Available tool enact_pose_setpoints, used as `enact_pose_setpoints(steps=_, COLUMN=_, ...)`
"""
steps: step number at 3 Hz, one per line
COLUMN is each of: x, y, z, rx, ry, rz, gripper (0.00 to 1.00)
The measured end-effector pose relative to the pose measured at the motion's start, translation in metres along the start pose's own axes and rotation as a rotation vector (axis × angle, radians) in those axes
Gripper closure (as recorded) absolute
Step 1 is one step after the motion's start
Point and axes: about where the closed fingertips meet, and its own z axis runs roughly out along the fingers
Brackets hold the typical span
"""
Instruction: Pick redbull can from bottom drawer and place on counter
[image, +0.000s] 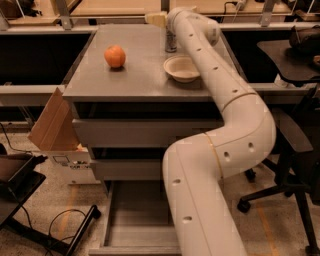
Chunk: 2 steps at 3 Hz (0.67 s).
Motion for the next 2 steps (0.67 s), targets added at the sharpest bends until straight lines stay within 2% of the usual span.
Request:
enact_pose_setpoints(steps=1, x=-0.028, y=-0.010, z=-0.033, rx=-0.085, ry=0.033, rz=0.020, gripper=0.00)
enact_pose_setpoints(steps=2, x=-0.026, y=-0.039, z=-0.072, rx=-0.111, ry=0.151, rz=0.016, gripper=0.00)
